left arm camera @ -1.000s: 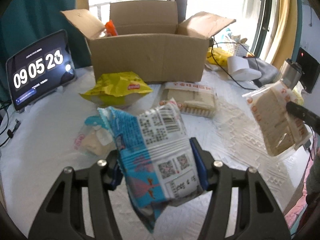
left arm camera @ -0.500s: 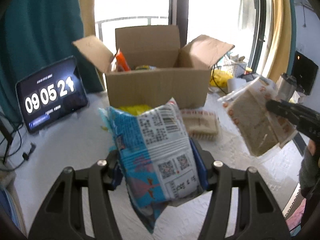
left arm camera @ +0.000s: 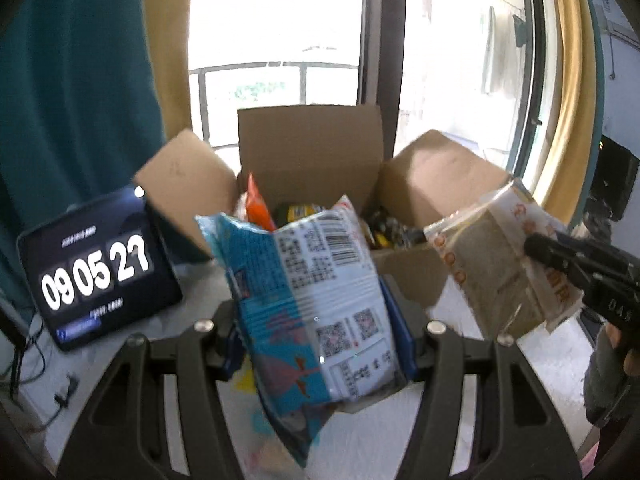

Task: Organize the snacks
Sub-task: 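Carry the toast loaf and blue-white packet over the cardboard box, then release the toast loaf and blue-white packet into the box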

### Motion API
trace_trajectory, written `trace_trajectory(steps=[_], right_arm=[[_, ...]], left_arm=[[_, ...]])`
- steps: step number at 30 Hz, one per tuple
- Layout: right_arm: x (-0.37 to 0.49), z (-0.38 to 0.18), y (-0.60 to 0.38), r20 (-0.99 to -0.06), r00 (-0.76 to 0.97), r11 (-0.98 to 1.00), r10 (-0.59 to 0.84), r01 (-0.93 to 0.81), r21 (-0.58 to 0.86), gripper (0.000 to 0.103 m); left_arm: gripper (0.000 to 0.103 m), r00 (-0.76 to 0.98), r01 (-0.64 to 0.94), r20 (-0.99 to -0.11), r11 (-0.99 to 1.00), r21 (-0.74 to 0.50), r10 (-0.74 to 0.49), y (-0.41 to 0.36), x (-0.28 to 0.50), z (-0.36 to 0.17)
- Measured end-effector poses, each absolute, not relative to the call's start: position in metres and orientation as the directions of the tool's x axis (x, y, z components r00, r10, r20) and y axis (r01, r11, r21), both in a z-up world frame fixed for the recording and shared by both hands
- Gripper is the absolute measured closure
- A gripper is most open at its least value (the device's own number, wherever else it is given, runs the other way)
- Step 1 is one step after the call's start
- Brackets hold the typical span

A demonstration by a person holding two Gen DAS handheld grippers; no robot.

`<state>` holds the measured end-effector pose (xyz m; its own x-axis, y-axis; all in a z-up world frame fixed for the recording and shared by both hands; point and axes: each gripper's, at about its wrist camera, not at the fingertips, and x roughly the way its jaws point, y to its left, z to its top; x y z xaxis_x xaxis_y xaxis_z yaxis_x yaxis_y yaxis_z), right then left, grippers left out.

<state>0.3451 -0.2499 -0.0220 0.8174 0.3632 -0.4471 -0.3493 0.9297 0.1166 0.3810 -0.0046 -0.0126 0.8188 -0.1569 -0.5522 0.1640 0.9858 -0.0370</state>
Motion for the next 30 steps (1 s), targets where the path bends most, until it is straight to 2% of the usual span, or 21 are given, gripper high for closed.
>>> trace_trajectory(steps=[8,19,24,27,29,30], right_arm=[[0.405,0.006,-0.254,-0.411,0.867,0.958,0.283,-0.277,0.075,0.079],[0.485,0.018,-0.247,-0.368,0.906,0.978,0.211,-0.196,0.077,0.079],[0.533,0.006,-0.239,-0.403,0.894,0.981,0.196,-0.172,0.094,0.079],[0.561,-0.004,-0.23,-0.442,0.874,0.979,0.202,-0.175,0.102,0.078],[0.573,-0.009,-0.223,-0.463,0.859,0.976,0.219,-0.197,0.094,0.071],[0.576,-0.01,-0.22,-0.469,0.859,0.978,0.207,-0.19,0.083,0.052]], left_arm=[[0.044,0.827,0.146,-0.541,0.988,-0.058,-0.154,-0.003,0.44,0.003],[0.043,0.832,0.123,-0.539,0.991,-0.057,-0.134,-0.017,0.525,-0.008],[0.041,0.823,0.114,-0.557,0.993,-0.035,-0.114,-0.026,0.559,-0.019],[0.037,0.787,0.093,-0.613,0.996,-0.001,-0.074,-0.031,0.581,-0.029],[0.02,0.77,0.089,-0.634,0.996,0.0,-0.069,-0.03,0.588,-0.033],[0.018,0.77,0.087,-0.634,0.996,-0.009,-0.073,-0.029,0.589,-0.034]])
